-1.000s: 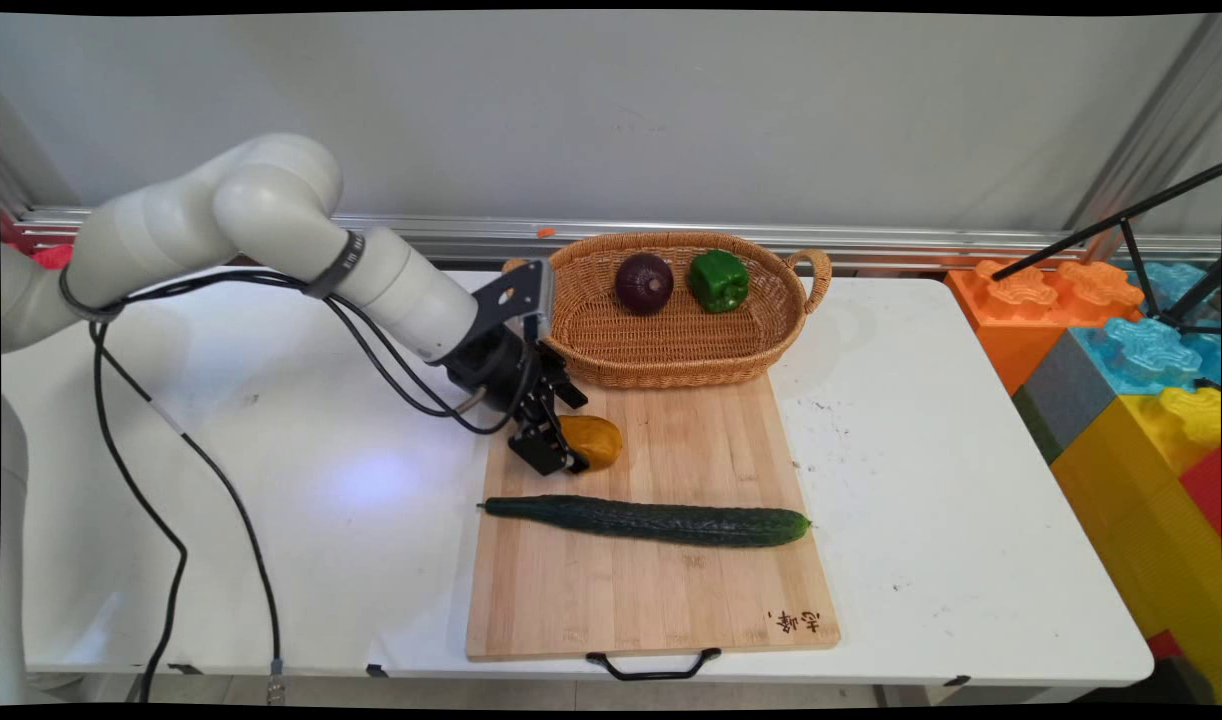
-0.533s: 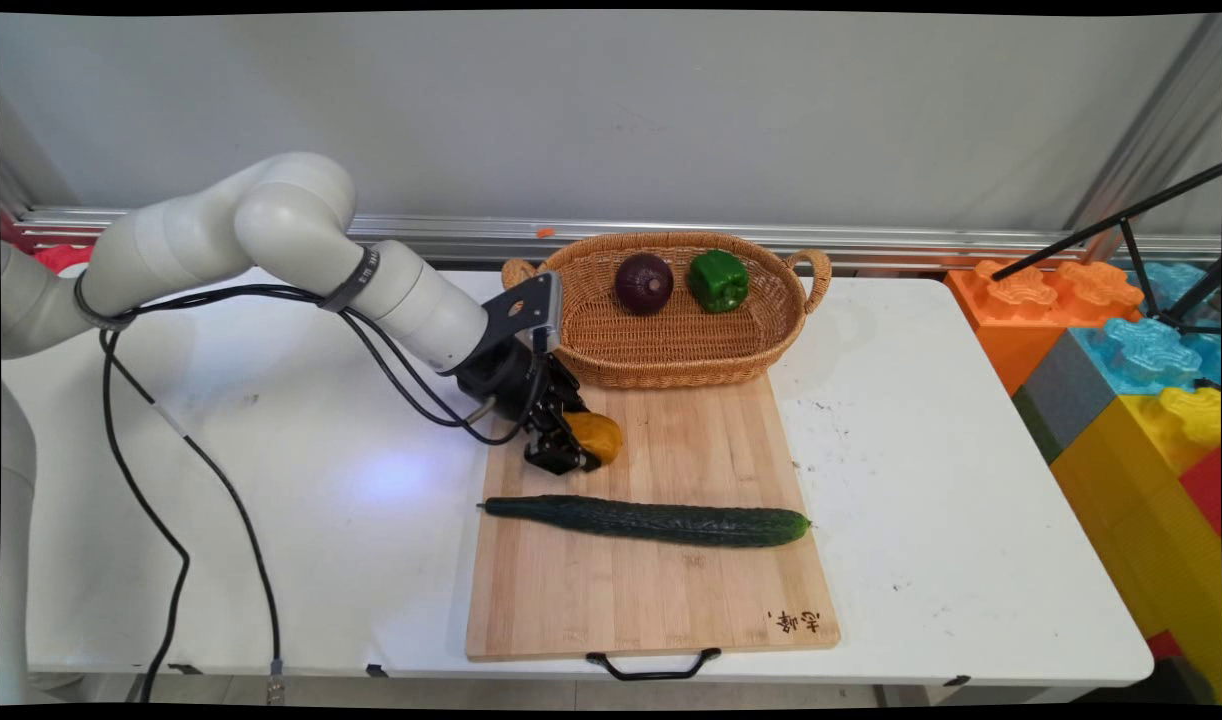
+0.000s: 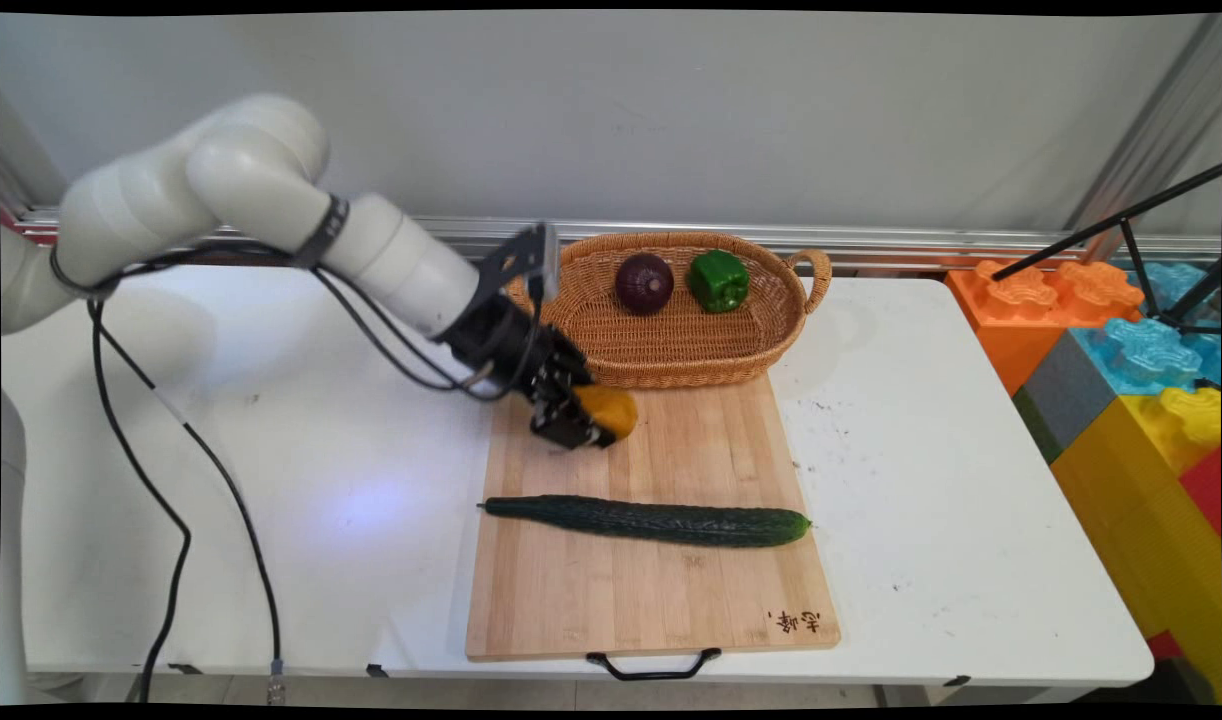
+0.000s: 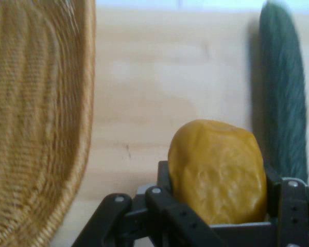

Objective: Place the picked object in the vegetable basket

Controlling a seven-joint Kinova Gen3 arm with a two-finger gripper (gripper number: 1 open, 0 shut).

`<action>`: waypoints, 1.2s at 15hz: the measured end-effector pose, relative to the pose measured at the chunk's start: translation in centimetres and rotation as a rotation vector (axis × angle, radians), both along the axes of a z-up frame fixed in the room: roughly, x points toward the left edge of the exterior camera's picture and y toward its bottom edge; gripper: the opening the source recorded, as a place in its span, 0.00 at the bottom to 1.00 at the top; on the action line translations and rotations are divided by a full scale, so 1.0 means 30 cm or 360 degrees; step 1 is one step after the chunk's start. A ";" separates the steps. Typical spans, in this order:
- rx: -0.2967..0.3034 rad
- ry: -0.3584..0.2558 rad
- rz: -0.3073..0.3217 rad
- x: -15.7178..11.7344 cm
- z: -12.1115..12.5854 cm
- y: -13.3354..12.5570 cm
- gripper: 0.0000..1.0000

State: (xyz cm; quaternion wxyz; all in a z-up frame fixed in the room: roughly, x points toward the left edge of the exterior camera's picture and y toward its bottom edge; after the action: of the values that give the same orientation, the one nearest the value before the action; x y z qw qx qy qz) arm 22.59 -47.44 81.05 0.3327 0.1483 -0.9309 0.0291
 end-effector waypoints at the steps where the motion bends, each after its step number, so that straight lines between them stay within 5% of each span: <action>1: -0.0004 0.0020 0.0012 -0.007 0.028 0.000 0.00; 10: -0.0289 0.0100 0.0290 0.037 0.313 -0.105 0.00; 14: -0.0398 0.0045 0.0413 0.098 0.334 -0.187 0.00; 18: -0.0394 -0.0052 0.0459 0.135 0.278 -0.256 0.00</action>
State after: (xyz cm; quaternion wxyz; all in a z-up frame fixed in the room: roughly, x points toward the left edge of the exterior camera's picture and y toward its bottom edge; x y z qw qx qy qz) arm 26.65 -55.13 89.38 0.3257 0.2376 -0.8945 0.1931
